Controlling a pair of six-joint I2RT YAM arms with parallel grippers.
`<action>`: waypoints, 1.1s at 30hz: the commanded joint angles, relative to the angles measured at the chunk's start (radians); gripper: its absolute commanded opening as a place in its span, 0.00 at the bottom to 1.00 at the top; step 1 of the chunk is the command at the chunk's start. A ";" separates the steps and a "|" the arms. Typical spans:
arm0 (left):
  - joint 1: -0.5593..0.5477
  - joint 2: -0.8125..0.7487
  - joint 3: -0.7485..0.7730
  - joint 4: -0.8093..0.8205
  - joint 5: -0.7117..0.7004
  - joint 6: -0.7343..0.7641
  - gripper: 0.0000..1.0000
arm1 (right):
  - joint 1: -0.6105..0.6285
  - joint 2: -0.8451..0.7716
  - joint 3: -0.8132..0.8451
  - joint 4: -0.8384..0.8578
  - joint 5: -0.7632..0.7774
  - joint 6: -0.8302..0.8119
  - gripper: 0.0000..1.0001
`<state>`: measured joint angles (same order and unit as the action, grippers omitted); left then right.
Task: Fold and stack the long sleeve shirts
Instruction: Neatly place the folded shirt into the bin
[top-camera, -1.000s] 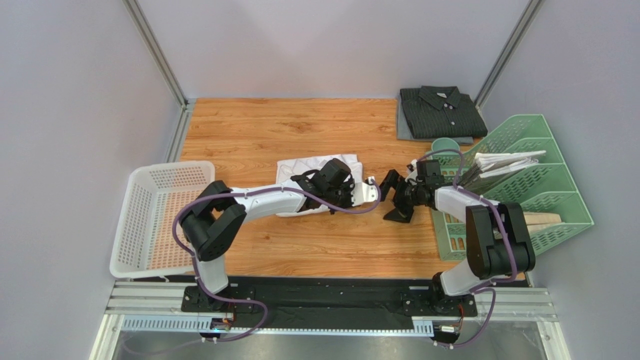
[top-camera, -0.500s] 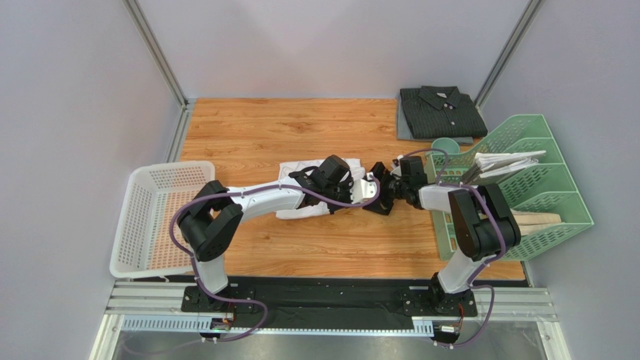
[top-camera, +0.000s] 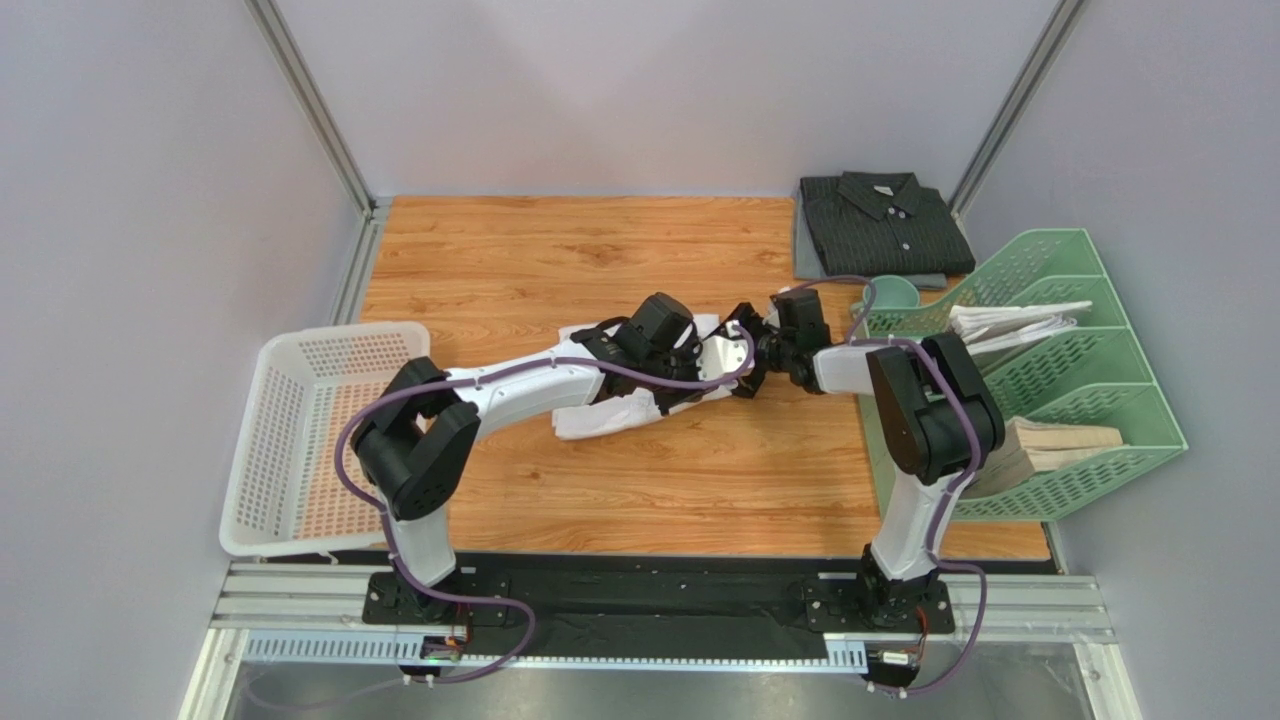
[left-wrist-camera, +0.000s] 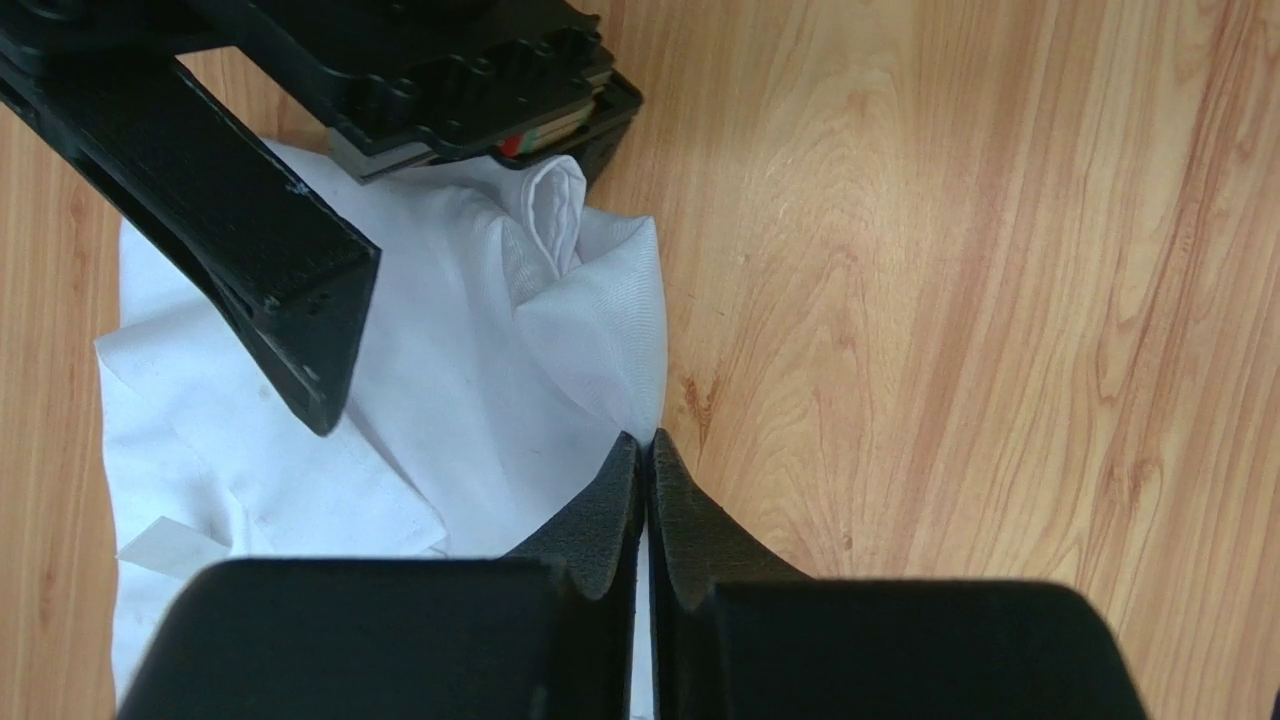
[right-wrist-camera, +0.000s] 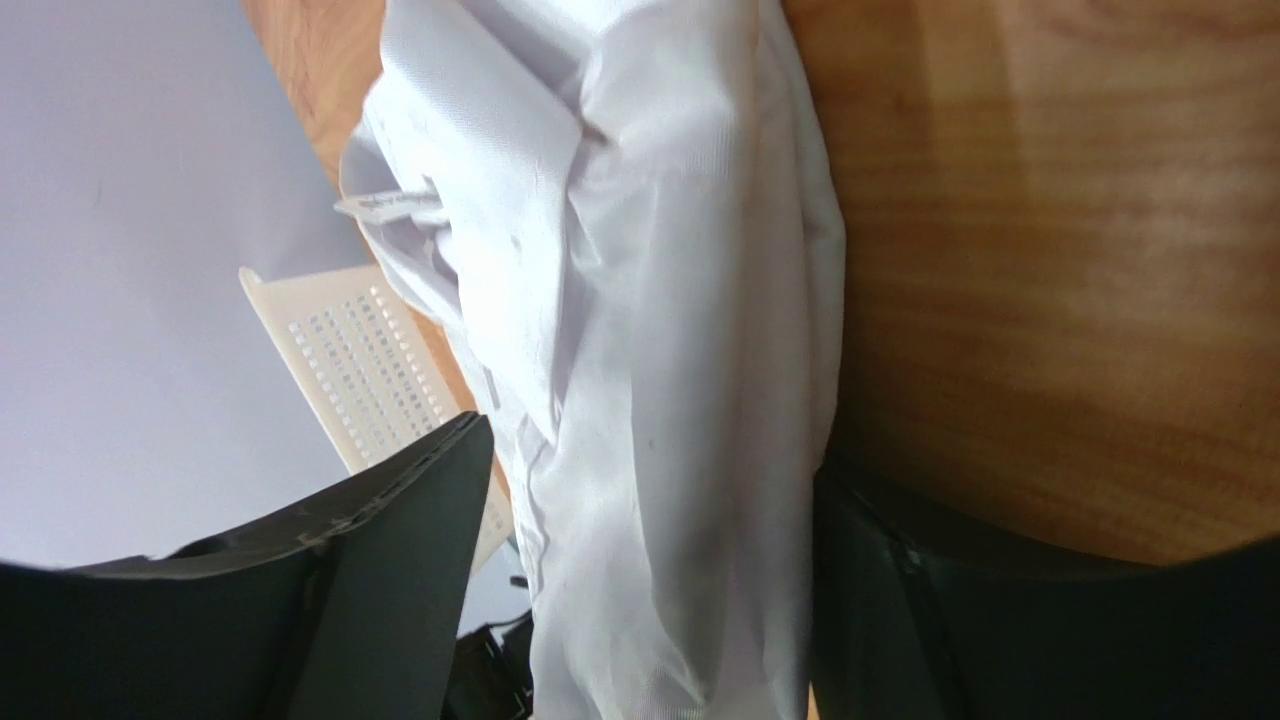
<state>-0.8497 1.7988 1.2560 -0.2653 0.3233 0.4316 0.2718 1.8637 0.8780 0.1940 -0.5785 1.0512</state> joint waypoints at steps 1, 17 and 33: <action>0.005 -0.024 0.051 0.009 0.036 -0.036 0.00 | 0.007 0.048 0.044 -0.019 0.149 0.000 0.64; 0.290 -0.468 -0.179 -0.354 0.191 -0.096 0.99 | 0.012 0.075 0.683 -0.651 0.511 -0.775 0.00; 0.327 -0.679 -0.309 -0.440 0.119 -0.119 0.99 | -0.092 0.359 1.338 -0.714 0.738 -1.331 0.00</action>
<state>-0.5282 1.1706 0.9642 -0.6918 0.4595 0.3191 0.1993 2.2135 2.0708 -0.5449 0.0746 -0.0937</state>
